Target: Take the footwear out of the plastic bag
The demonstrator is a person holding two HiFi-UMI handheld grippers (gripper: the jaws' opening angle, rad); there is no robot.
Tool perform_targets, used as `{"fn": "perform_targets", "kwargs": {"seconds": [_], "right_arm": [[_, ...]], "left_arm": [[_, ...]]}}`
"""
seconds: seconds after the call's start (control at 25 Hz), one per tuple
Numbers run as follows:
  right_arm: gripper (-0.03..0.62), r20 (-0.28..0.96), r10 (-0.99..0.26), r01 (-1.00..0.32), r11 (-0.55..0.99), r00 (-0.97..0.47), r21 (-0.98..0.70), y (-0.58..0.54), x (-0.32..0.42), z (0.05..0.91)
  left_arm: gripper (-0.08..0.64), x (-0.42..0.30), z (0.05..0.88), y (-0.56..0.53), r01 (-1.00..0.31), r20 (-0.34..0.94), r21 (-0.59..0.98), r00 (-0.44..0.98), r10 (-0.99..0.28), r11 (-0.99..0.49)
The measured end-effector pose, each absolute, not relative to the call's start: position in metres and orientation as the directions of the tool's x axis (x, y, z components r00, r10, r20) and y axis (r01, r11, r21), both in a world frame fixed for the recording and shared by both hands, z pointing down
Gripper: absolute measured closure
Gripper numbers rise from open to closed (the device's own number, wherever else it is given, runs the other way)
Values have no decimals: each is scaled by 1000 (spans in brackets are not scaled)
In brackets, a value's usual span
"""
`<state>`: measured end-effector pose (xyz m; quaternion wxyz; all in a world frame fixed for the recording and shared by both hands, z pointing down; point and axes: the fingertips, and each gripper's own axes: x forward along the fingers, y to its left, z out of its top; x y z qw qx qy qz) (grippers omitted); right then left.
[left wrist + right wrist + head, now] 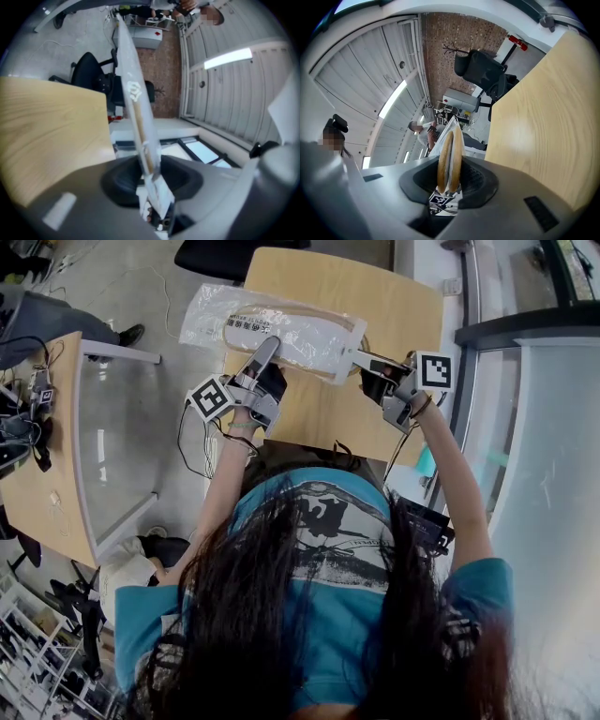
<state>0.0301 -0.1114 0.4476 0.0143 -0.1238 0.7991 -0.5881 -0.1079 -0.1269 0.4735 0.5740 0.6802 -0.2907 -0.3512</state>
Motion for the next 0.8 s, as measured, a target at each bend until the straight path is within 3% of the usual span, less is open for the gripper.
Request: {"fn": "perform_targets", "kwargs": {"seconds": [0.4, 0.8], "right_arm": [[494, 170, -220, -232, 296, -961, -927, -109, 59, 445], [494, 302, -265, -373, 282, -916, -884, -105, 99, 463]], "left_arm": [[460, -107, 483, -136, -44, -82, 990, 599, -796, -135], [462, -104, 516, -147, -218, 103, 975, 615, -781, -43]]}}
